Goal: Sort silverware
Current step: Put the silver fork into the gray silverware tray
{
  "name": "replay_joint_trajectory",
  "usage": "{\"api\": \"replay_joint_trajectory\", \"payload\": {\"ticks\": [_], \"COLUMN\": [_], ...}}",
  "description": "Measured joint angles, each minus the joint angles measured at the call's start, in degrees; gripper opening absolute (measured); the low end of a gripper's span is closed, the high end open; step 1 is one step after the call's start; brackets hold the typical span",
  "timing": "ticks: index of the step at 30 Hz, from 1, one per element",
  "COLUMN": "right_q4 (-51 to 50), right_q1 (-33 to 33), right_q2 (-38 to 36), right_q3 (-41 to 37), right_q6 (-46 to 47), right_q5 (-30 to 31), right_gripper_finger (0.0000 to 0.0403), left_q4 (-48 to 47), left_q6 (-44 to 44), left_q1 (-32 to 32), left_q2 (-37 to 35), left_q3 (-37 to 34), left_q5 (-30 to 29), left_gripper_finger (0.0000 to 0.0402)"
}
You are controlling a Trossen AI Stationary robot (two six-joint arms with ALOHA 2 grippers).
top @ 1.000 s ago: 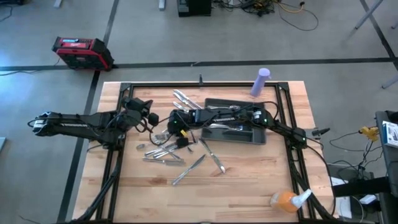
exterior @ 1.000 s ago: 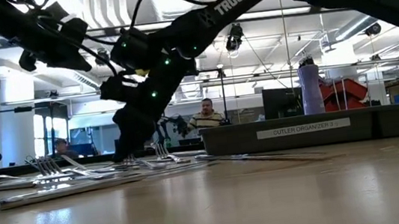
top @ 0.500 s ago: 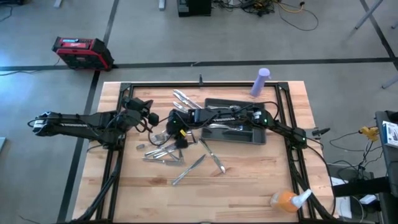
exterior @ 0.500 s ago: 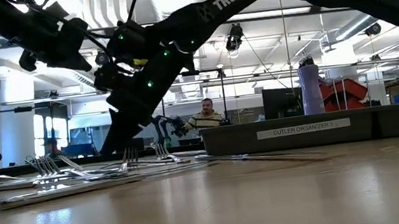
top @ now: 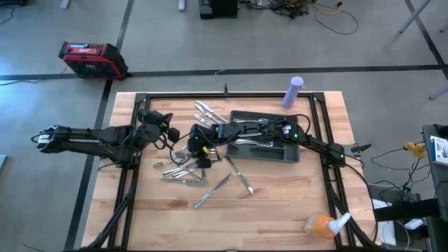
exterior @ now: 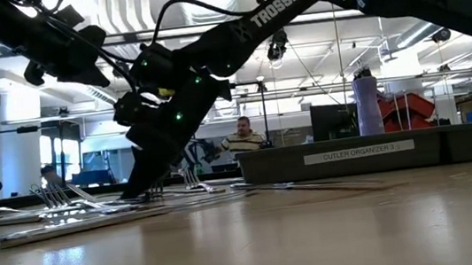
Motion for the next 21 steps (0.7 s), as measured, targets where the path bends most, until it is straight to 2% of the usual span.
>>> {"api": "replay_joint_trajectory", "payload": {"ticks": [3,11,16,21], "right_q4": [-1.35,-6.26,-7.66,-6.82], "right_q1": [0.00,0.87,2.00,2.36], "right_q2": [-0.14,-4.82,-12.36,-19.81], "right_q3": [0.00,-0.59,-1.89,-4.17], "right_q6": [-0.51,-2.50,-5.58,-6.57], "right_q5": [0.23,2.02,4.63,5.15], "right_gripper_finger": [0.0007,0.0002,0.0001,0.0000], "left_q4": [0.19,0.81,0.75,1.54], "left_q6": [0.00,0.44,1.24,1.46], "left_q1": [0.00,-0.04,-0.04,-0.02], "left_q2": [-0.20,-3.67,-6.23,-5.38], "left_q3": [-0.03,-0.04,-0.07,-0.11], "left_q5": [0.01,-1.51,-4.15,-4.64], "left_gripper_finger": [0.0000,0.0000,0.0000,0.0000]}}
